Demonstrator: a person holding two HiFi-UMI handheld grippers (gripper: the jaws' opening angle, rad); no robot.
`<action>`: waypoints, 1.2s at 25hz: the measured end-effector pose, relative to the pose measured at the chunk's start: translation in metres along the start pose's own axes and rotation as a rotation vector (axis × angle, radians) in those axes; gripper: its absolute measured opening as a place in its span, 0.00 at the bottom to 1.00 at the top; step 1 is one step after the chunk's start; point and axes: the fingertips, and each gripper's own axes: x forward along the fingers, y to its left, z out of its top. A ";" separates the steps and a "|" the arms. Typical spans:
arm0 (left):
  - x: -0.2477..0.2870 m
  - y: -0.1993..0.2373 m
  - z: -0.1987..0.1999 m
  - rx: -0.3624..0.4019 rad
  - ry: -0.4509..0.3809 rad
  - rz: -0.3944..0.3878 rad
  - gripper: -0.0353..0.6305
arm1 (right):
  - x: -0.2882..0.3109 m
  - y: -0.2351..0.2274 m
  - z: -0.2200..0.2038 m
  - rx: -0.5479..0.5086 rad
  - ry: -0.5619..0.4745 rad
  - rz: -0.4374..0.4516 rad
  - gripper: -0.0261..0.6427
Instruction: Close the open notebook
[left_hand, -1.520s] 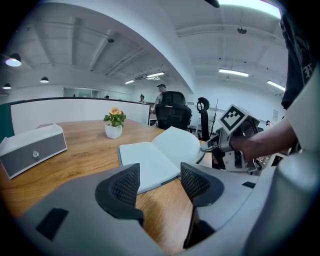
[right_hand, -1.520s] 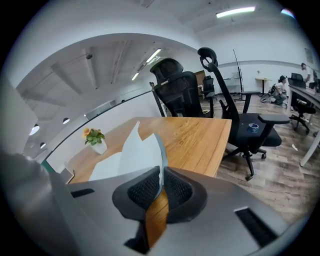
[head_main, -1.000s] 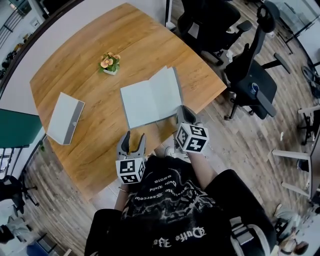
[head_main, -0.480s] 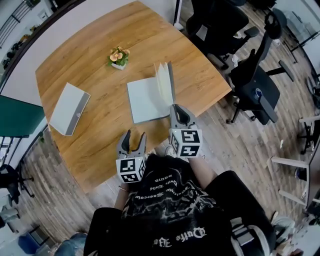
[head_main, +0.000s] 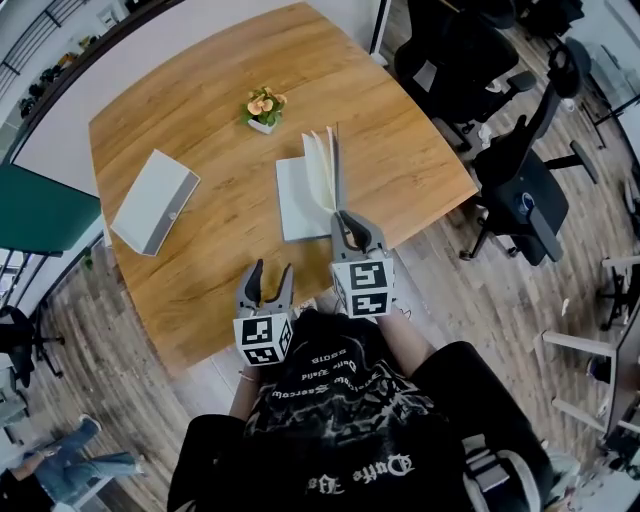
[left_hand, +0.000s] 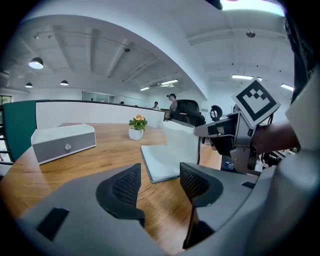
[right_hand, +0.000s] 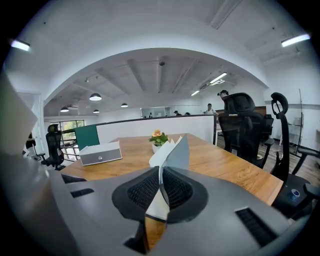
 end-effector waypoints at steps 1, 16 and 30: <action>-0.001 0.002 0.000 -0.003 -0.002 0.006 0.45 | 0.002 0.005 -0.001 -0.009 0.008 0.010 0.10; -0.020 0.048 0.002 -0.054 -0.035 0.094 0.42 | 0.040 0.069 -0.032 -0.090 0.150 0.173 0.11; -0.027 0.090 -0.002 -0.081 -0.033 0.145 0.41 | 0.075 0.095 -0.083 -0.107 0.362 0.239 0.13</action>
